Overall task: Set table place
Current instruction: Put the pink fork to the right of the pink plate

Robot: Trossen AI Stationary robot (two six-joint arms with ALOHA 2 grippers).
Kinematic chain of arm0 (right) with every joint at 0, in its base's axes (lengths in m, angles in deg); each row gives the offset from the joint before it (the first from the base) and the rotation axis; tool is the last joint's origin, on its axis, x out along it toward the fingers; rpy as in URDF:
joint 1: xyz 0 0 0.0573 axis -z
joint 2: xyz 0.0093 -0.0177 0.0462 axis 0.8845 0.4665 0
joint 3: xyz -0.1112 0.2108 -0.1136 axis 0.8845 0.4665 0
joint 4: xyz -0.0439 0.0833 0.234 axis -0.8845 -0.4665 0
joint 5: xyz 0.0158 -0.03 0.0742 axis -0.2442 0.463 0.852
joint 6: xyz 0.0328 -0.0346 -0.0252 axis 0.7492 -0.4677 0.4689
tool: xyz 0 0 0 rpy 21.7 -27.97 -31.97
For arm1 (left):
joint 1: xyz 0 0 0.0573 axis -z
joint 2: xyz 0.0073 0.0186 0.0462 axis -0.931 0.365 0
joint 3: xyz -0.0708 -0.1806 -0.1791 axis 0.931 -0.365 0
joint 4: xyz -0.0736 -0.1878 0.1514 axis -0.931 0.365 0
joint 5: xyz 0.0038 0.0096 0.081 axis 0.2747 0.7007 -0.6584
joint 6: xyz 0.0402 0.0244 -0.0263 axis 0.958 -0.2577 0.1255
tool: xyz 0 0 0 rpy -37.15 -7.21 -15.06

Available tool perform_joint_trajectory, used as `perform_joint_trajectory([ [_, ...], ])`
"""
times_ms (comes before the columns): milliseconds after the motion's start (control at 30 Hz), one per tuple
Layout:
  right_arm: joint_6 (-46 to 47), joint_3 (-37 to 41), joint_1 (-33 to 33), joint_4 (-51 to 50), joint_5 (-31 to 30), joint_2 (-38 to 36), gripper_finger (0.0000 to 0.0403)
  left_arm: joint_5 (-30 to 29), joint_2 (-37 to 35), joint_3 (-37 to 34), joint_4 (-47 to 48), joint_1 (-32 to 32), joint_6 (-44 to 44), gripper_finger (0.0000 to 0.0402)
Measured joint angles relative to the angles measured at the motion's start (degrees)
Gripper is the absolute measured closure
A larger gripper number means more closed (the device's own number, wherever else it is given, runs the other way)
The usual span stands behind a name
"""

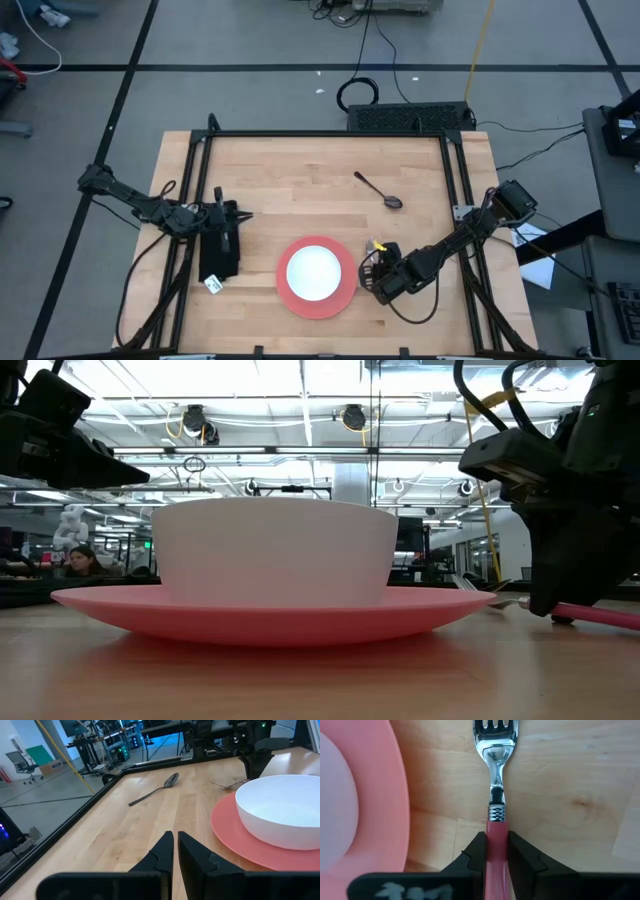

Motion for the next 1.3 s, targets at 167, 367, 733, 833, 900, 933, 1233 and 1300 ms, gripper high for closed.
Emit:
perform_joint_trajectory([
  [167, 1.96, 0.08, 0.02, 0.16, 0.03, 0.06, 0.0362, 0.0, -0.01, 0.0, -0.01, 0.0, 0.0, 0.0371],
  [367, 3.12, 0.2, 0.0, 1.2, -0.44, 0.09, 0.0362, 0.02, 0.0, 0.0, -0.02, 0.0, 0.0, 0.0371],
  [733, 5.38, 0.2, 0.0, 1.62, -0.48, 0.15, 0.0362, 0.03, -0.01, 0.0, -0.02, 0.0, -0.02, 0.0371],
  [833, 4.99, 0.2, 0.02, 1.66, -0.41, 0.17, 0.0362, 0.03, -0.01, 0.0, -0.02, 0.0, 0.0, 0.0371],
  [900, 4.44, 0.2, 0.15, 1.68, 0.27, 0.17, 0.0362, 0.04, -0.02, 0.0, 0.0, 0.0, 0.0, 0.0371],
  [933, 4.27, 0.2, 0.2, 1.66, 0.65, 0.15, 0.0362, 0.04, 0.0, 0.0, -0.02, 0.0, 0.0, 0.0371],
  [1233, 3.95, 0.2, 0.48, 1.79, 0.95, 0.15, 0.0362, 0.04, 0.0, 0.0, -0.01, 0.0, -0.02, 0.0371],
  [1300, 3.95, 0.2, 0.48, 1.79, 1.05, 0.15, 0.0362, 0.04, -0.02, 0.0, -0.01, 0.0, -0.02, 0.0371],
])
